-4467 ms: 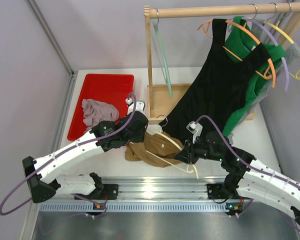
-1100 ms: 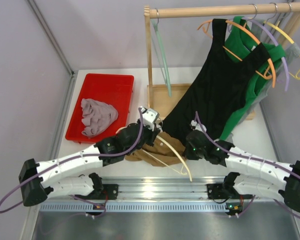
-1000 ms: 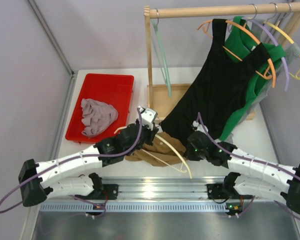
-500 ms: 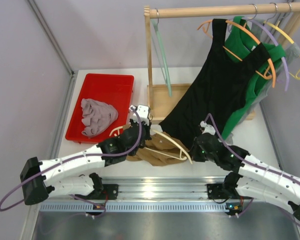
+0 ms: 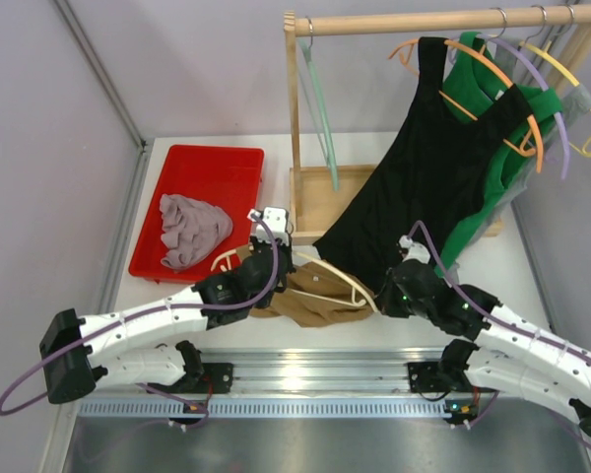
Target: Place the tank top on the hanger
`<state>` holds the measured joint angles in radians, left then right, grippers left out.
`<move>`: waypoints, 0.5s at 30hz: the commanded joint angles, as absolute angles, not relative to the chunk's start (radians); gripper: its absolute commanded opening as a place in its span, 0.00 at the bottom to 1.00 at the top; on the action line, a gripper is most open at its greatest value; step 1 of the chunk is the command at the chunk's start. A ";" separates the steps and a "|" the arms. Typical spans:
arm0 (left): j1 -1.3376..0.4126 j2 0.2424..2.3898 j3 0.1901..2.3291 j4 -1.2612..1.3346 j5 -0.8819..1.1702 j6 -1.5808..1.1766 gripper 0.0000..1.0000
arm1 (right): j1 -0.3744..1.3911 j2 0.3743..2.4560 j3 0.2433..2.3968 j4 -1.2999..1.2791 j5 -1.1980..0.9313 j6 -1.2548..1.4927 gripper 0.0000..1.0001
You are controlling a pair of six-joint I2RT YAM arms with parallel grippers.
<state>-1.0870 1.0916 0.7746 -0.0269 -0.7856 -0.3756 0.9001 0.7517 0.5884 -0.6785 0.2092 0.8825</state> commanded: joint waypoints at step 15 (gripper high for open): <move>-1.081 1.095 0.738 0.046 -0.945 -0.393 0.00 | 0.890 0.692 0.686 -0.842 0.239 0.853 0.00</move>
<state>-1.0882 1.1088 0.7547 0.0109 -0.8604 -0.3862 0.8997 0.7158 0.6769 -0.7746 0.2230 0.8646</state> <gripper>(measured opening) 0.050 0.008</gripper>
